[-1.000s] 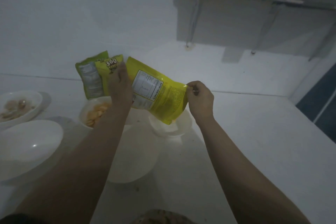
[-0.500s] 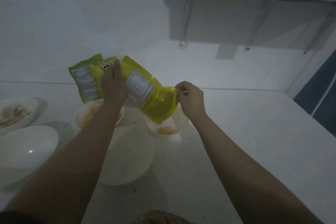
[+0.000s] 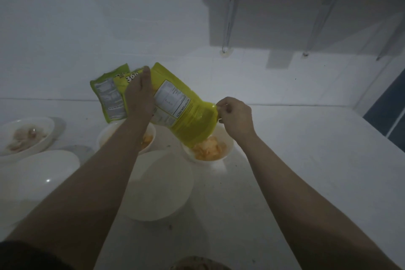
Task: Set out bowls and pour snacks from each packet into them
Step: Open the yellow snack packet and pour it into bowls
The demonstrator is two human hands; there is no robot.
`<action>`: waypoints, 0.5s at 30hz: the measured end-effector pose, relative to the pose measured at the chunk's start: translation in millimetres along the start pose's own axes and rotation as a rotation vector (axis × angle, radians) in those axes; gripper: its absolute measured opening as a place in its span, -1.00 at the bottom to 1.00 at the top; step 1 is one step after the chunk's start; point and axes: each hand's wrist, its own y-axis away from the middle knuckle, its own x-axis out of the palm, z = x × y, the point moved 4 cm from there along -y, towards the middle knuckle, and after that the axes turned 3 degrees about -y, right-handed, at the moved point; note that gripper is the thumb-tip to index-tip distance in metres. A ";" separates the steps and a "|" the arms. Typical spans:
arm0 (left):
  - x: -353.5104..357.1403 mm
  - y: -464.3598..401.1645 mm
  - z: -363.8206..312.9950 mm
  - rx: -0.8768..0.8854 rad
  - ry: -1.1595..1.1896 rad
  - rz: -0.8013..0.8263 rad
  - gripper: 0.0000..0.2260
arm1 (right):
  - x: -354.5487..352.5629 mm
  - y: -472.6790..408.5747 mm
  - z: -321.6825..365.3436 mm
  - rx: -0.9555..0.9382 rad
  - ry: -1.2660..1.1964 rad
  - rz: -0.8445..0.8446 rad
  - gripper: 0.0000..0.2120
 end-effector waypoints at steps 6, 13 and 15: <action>0.6 -2.6 -10.8 0.060 -0.009 0.030 -0.58 | -3.6 2.5 2.1 -0.009 -0.040 -0.081 -0.86; 0.6 -5.1 -18.2 0.084 -0.043 0.037 -0.58 | -6.0 6.3 4.8 -0.020 -0.033 -0.112 -0.87; 0.8 -4.1 -19.7 0.089 -0.055 0.036 -0.58 | -7.2 5.1 6.7 -0.019 -0.021 -0.113 -0.86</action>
